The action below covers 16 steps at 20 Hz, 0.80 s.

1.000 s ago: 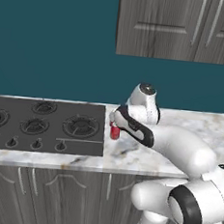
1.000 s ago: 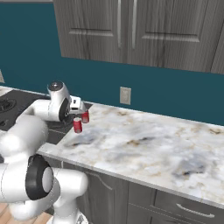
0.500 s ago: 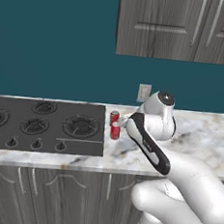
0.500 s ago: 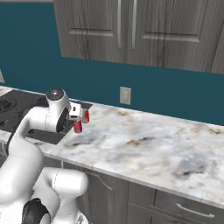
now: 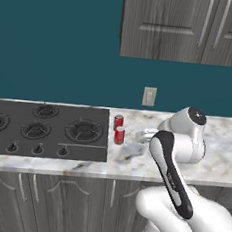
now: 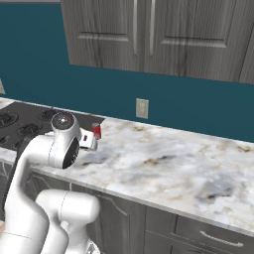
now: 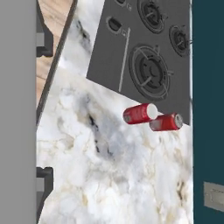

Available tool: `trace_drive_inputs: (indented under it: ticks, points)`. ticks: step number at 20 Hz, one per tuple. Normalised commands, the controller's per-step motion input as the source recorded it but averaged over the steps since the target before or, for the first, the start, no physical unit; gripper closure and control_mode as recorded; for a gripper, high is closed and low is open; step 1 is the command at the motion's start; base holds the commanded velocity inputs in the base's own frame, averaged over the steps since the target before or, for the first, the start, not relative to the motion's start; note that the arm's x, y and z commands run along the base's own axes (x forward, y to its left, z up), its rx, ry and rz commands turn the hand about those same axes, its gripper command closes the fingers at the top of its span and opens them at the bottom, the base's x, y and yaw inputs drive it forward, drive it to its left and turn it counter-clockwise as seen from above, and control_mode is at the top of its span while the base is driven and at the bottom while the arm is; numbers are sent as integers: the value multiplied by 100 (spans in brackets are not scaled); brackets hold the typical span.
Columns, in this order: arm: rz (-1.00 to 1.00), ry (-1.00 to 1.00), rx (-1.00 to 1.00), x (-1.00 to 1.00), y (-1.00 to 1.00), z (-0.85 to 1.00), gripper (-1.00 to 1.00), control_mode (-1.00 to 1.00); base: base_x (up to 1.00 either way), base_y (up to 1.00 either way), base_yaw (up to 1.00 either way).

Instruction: Four empty soda cans are scattered around the kitchen. Gather all the cans and cluster them next to the stove for recycling.

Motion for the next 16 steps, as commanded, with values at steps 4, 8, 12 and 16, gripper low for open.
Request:
trace_drive_inputs:
  ticks: [4,8,12,16]
  points:
    - [-12,0,8,-67,-35,10,-100,-100,0,0,0]
    - [-12,0,8,-61,-33,13,-100,-100,0,0,0]
    - [-10,0,7,-41,-25,19,-100,-100,0,0,0]
    - [-4,0,0,-10,-6,3,-100,-100,0,0,0]
